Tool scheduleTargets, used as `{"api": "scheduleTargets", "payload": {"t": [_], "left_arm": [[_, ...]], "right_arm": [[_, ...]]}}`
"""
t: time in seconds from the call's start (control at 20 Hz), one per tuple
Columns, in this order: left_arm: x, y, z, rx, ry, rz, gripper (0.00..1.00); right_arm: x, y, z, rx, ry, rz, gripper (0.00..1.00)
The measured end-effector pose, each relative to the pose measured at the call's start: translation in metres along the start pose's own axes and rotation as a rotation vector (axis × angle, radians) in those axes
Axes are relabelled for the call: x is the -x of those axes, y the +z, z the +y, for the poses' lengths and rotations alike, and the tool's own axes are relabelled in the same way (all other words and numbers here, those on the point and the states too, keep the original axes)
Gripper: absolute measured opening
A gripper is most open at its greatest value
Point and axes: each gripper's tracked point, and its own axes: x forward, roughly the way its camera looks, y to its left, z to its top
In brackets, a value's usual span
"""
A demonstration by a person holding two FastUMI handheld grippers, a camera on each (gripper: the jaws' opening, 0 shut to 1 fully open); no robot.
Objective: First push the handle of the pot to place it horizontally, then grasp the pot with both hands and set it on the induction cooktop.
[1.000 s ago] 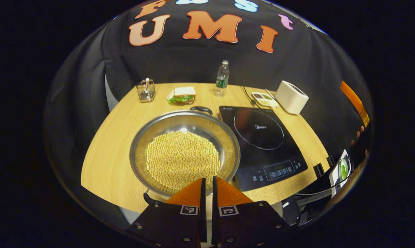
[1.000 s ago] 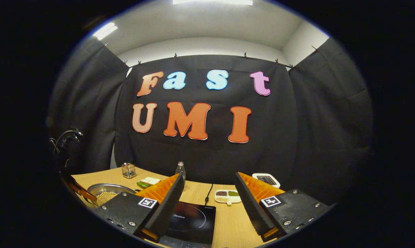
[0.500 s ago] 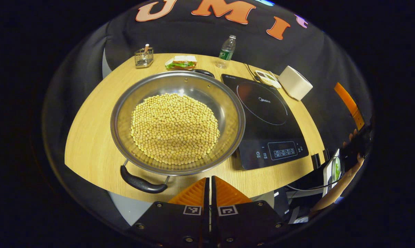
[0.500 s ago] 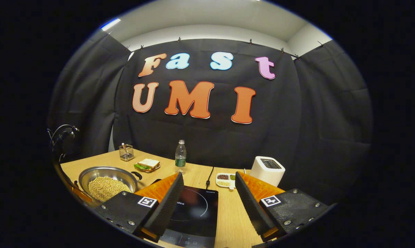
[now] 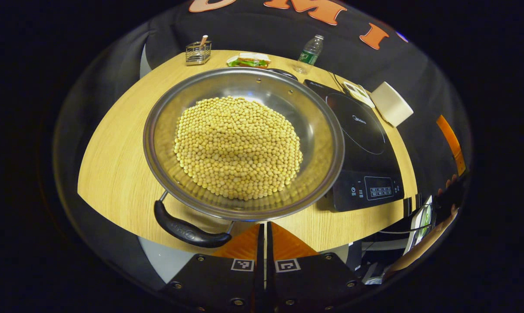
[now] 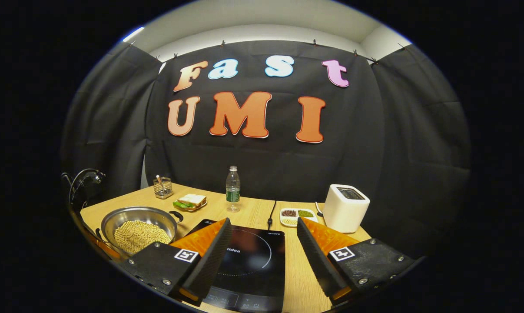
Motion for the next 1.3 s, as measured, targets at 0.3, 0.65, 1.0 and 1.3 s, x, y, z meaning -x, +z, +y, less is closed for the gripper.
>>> {"api": "scheduleTargets", "payload": {"t": [0.3, 0.65, 1.0, 1.3], "left_arm": [[0.002, 0.01, 0.022, 0.01, 0.036, 0.007, 0.01], [0.012, 0.019, 0.068, 0.035, 0.116, 0.0, 0.01], [0.004, 0.031, 0.105, -0.007, 0.238, 0.023, 0.01], [0.009, 0.048, 0.127, -0.091, 0.349, 0.027, 0.01]], "right_arm": [[-0.013, -0.003, 0.008, -0.004, -0.001, 0.004, 0.94], [-0.022, -0.001, 0.012, -0.011, 0.003, 0.006, 0.94], [-0.03, -0.01, 0.019, -0.021, 0.011, 0.032, 0.94], [-0.034, -0.013, 0.031, -0.016, 0.031, 0.037, 0.94]]}}
